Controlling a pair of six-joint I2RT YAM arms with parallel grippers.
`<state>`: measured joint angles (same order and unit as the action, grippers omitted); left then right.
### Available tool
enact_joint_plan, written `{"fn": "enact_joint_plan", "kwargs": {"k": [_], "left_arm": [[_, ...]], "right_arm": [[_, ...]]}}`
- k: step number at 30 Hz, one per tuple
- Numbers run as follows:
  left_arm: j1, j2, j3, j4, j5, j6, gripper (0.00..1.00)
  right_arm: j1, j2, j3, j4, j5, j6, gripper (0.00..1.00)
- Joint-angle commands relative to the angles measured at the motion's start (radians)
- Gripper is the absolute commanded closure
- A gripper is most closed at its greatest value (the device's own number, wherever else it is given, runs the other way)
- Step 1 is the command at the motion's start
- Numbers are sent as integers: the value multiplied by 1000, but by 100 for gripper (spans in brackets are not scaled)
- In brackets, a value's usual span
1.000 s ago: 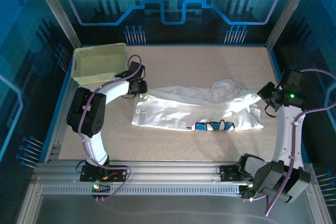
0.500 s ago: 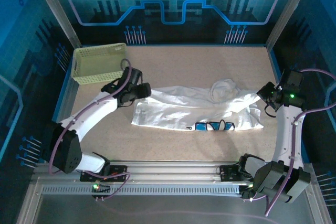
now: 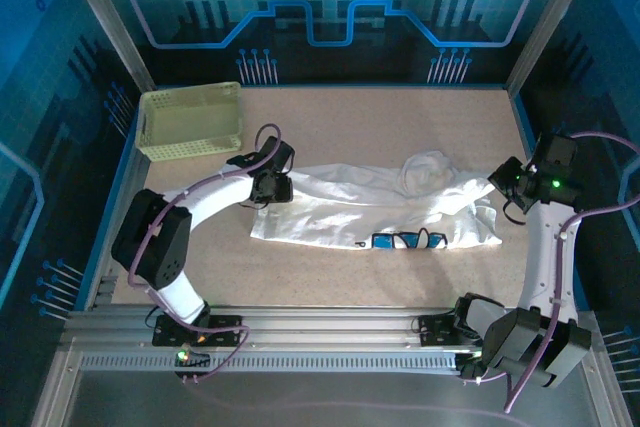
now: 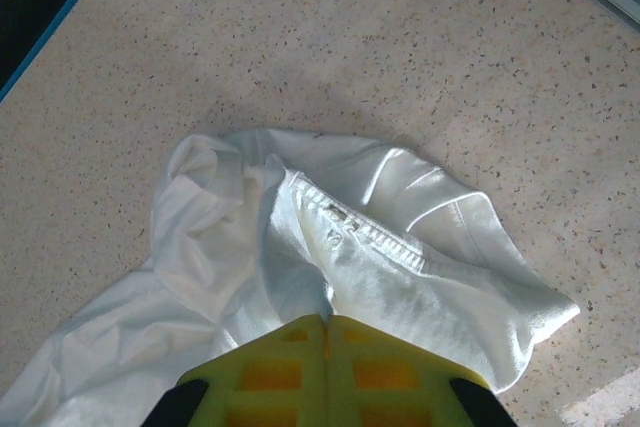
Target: Fold the inside-out t-shirt
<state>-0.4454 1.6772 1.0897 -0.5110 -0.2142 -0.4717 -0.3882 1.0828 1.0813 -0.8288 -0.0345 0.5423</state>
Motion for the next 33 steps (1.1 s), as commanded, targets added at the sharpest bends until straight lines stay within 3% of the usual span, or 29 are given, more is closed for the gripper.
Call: {"fn": "enact_joint_plan", "kwargs": {"k": [1, 13, 18, 28, 33], "left_arm": [[16, 16, 24, -5, -37, 5, 56], [44, 24, 34, 23, -36, 37, 82], [62, 23, 7, 74, 40, 28, 83], [80, 39, -2, 94, 85, 19, 83], [80, 36, -11, 83, 97, 12, 75]], "right_arm": [[-18, -15, -9, 5, -9, -11, 100], [-18, -9, -9, 6, -7, -14, 100], [-18, -9, -8, 7, -9, -12, 100], [-18, -15, -3, 0, -4, -11, 100], [-18, -17, 5, -3, -2, -8, 100]]}}
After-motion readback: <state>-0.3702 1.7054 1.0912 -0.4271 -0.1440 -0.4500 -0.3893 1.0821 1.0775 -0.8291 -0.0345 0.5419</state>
